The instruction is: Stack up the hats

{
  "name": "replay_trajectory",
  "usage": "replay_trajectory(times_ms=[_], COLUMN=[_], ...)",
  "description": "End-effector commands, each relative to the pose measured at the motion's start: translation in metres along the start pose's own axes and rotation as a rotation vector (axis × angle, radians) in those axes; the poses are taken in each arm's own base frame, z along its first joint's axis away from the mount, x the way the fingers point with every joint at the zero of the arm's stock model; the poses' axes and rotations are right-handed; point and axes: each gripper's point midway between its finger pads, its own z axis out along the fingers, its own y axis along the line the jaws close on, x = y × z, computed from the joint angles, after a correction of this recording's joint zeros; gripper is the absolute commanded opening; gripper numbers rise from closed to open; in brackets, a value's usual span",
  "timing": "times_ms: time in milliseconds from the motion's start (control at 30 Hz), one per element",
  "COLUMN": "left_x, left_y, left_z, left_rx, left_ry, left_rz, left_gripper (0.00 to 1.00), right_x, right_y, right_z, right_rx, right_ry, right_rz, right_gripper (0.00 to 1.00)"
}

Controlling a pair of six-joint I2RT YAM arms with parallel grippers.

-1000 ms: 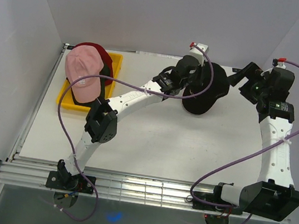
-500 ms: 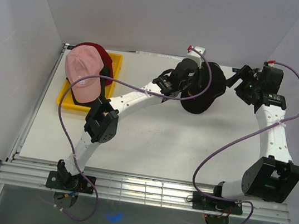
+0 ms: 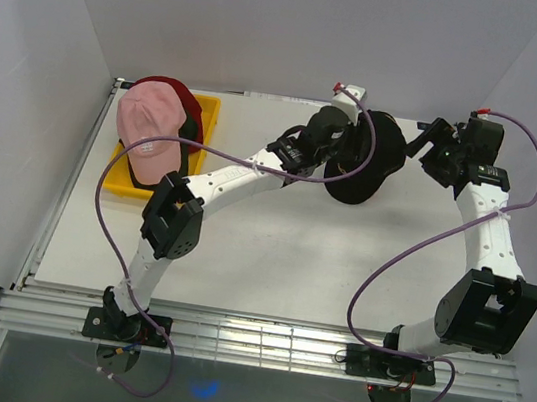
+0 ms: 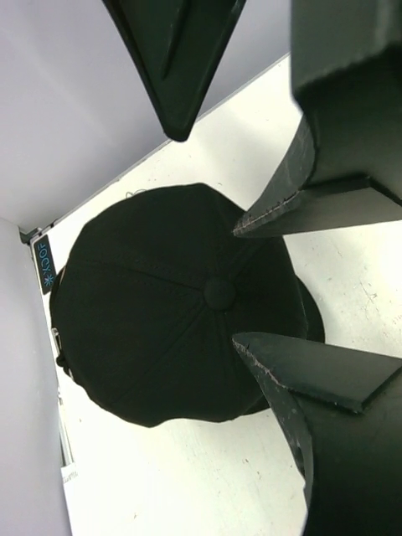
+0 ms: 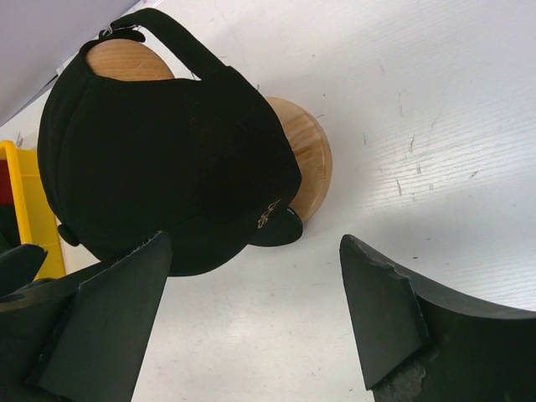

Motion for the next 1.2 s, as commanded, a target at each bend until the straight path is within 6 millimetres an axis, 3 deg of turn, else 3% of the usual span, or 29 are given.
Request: replay_trajectory(times_ms=[0,167,200,300,333,400,433,567,600,633,667,767,833,867,933,967,1100,1133,1167], left_x=[-0.065,-0.087,-0.101,-0.118,-0.13,-0.139,-0.147,-0.159,-0.165,-0.155,-0.161,-0.155,-0.142,-0.139,-0.124,-0.121,-0.109,-0.098,-0.096], left_y=[-0.023,-0.022,-0.022,-0.012,-0.007,0.023,0.037,0.122,0.156,0.175,0.189,0.26,0.286,0.316,0.341,0.367,0.407,0.413,0.43], left_z=[-0.035,-0.053,-0.064,-0.082,-0.098,-0.114,-0.134,-0.197,-0.216,-0.23,-0.249,-0.293,-0.301,-0.316,-0.315,-0.327,-0.326,-0.317,-0.327], left_rx=[0.082,0.076,0.075,0.027,0.001,-0.124,-0.184,-0.536,-0.66,-0.729,-0.777,-0.983,-1.014,-1.081,-1.067,-1.106,-1.124,-1.126,-1.165], left_ry=[-0.125,-0.178,-0.206,-0.241,-0.254,-0.268,-0.267,-0.277,-0.293,-0.25,-0.271,-0.256,-0.197,-0.201,-0.142,-0.141,-0.103,-0.068,-0.071], left_rz=[-0.003,0.009,0.022,0.056,0.057,0.053,0.041,-0.019,-0.036,-0.029,-0.064,-0.107,-0.142,-0.193,-0.26,-0.302,-0.381,-0.4,-0.427], left_gripper=[0.6,0.68,0.71,0.73,0.73,0.73,0.73,0.71,0.69,0.68,0.66,0.66,0.66,0.66,0.66,0.66,0.65,0.65,0.64], right_x=[-0.015,-0.022,-0.022,-0.028,-0.028,-0.032,-0.035,-0.039,-0.036,-0.034,-0.032,-0.023,-0.015,-0.01,0.0,0.006,0.017,0.017,0.019], right_y=[0.001,0.004,0.004,0.009,0.01,0.014,0.016,0.027,0.031,0.034,0.037,0.048,0.06,0.066,0.076,0.08,0.084,0.084,0.083], right_z=[0.0,-0.005,-0.006,-0.011,-0.012,-0.021,-0.025,-0.046,-0.049,-0.053,-0.054,-0.059,-0.06,-0.06,-0.06,-0.06,-0.063,-0.065,-0.065], right_rx=[-0.001,-0.004,-0.002,-0.015,-0.015,-0.023,-0.028,-0.066,-0.089,-0.104,-0.12,-0.156,-0.18,-0.186,-0.199,-0.207,-0.223,-0.223,-0.221], right_ry=[-0.055,-0.077,-0.076,-0.085,-0.082,-0.103,-0.112,-0.143,-0.135,-0.135,-0.129,-0.116,-0.104,-0.097,-0.076,-0.064,-0.05,-0.051,-0.048], right_rz=[-0.021,-0.032,-0.032,-0.036,-0.037,-0.043,-0.046,-0.062,-0.068,-0.07,-0.072,-0.097,-0.128,-0.141,-0.174,-0.184,-0.208,-0.212,-0.218], right_gripper=[0.86,0.87,0.87,0.86,0.86,0.86,0.87,0.87,0.87,0.87,0.86,0.86,0.86,0.86,0.85,0.85,0.85,0.85,0.85])
